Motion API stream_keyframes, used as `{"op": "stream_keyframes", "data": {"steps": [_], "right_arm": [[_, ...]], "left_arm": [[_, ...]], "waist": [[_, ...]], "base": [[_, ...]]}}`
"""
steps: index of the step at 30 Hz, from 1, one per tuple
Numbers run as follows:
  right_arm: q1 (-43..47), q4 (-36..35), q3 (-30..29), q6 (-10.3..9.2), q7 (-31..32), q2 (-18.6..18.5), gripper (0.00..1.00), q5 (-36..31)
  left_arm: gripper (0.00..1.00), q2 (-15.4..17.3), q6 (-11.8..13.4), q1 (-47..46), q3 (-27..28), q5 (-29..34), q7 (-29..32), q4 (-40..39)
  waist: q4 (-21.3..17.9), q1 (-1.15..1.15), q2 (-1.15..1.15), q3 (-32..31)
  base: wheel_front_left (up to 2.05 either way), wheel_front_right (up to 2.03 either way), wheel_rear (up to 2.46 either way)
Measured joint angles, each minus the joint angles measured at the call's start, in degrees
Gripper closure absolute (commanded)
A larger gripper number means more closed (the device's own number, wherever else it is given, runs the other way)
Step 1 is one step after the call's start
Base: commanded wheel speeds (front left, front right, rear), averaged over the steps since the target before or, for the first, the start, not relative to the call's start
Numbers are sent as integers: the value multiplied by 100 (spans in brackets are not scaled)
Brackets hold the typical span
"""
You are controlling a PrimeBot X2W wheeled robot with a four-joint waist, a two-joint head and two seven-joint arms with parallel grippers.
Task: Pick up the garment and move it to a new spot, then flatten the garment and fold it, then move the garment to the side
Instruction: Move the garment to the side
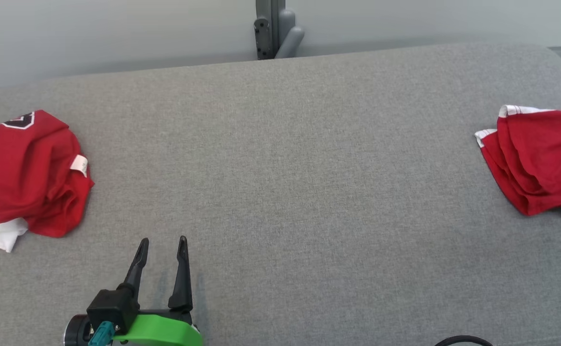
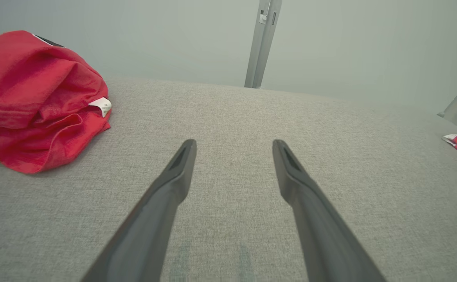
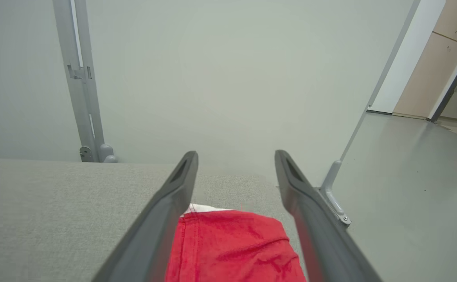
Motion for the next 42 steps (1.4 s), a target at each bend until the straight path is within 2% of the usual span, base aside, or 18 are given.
{"op": "stream_keyframes", "data": {"steps": [2, 6, 8, 11, 16, 20, 27, 42], "right_arm": [[529, -469, -179, -1, 0, 246, 0, -116], [1505, -1325, -432, 0, -1, 965, 0, -302], [1931, -1660, -566, 0, -2, 1299, 0, -415], [2440, -1978, -648, -4, -4, 1725, 0, -565], [2898, -2342, -600, 0, -5, 2213, 0, -1032], [3090, -2394, -514, 0, -5, 2412, 0, -1293], [3287, -2327, -720, 0, -5, 2586, 0, -1378], [3363, -2292, -682, 0, -5, 2640, 0, -1310]], "left_arm": [[0, -1, 0, 48, 2, 4, -1, 40], [0, -1, -4, 125, 81, 31, -1, 159], [0, 0, -85, 135, 109, 53, -1, 237], [0, -4, -149, 133, 182, 122, -1, 389], [0, -2, -232, 116, 368, 174, 0, 538], [0, -1, -255, 118, 489, 193, -1, 589], [0, -1, -311, 165, 550, 194, -1, 650], [0, -2, -398, 148, 505, 237, -1, 747]], "waist": [[58, 0, 0, -143], [212, 0, 0, -375], [318, 0, 0, -452], [484, 0, 0, -552], [678, 0, 0, -700], [729, 0, 0, -762], [726, 0, 0, -867], [585, 0, 0, -945]], "base": [[0, 0, 0], [0, 0, 0], [0, 0, 0], [0, 0, 0], [0, 0, 0], [0, 0, 0], [0, 0, 0], [0, 0, 0]]}}
